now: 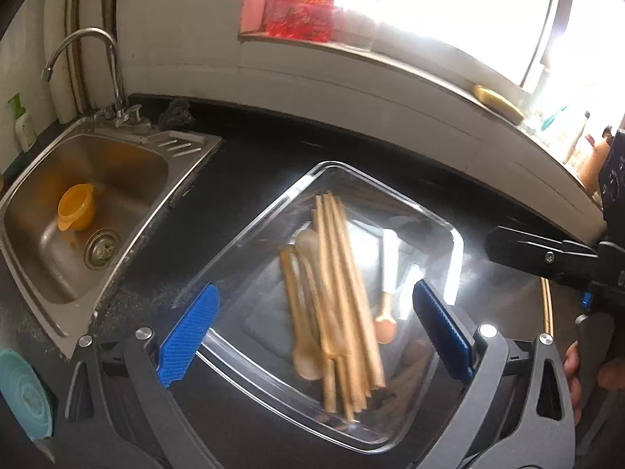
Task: Organize utensils
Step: 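Open both tools and move them back to the last two chopsticks, then grasp a chopstick with the left tool while the right tool grasps the other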
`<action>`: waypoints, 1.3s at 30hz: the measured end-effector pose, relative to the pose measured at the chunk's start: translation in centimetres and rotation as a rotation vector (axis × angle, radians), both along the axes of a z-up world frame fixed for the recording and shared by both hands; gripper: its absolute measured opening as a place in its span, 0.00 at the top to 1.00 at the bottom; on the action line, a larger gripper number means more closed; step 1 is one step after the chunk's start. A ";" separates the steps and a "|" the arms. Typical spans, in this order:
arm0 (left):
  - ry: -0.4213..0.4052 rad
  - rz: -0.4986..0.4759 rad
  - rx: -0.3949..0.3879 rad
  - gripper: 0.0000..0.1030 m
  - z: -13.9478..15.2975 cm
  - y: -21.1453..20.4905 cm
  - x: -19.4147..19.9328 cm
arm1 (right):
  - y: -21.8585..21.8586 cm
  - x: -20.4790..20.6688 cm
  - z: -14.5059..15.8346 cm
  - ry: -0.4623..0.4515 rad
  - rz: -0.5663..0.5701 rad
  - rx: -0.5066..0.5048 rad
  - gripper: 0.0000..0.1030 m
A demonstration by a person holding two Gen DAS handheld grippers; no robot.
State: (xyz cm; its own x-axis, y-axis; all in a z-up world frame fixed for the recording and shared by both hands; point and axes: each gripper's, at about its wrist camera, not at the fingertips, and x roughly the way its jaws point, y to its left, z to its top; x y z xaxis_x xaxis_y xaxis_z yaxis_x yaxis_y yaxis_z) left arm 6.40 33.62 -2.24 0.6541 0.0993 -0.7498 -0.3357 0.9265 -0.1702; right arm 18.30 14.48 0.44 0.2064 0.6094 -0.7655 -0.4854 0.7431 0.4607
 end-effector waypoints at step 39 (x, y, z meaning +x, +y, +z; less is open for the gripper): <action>0.087 -0.398 0.035 0.06 -4.2 -27.5 14.4 | -28.6 6.4 -12.3 -0.107 -0.455 -0.468 0.24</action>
State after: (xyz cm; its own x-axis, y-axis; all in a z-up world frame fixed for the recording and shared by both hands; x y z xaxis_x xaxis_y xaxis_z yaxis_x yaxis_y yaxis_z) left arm 20.83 6.07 -6.40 0.5808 -0.1224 -0.8048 0.0379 0.9916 -0.1234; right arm 24.68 -14.15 -11.88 0.4543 0.0509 -0.8894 -0.1008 0.9949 0.0055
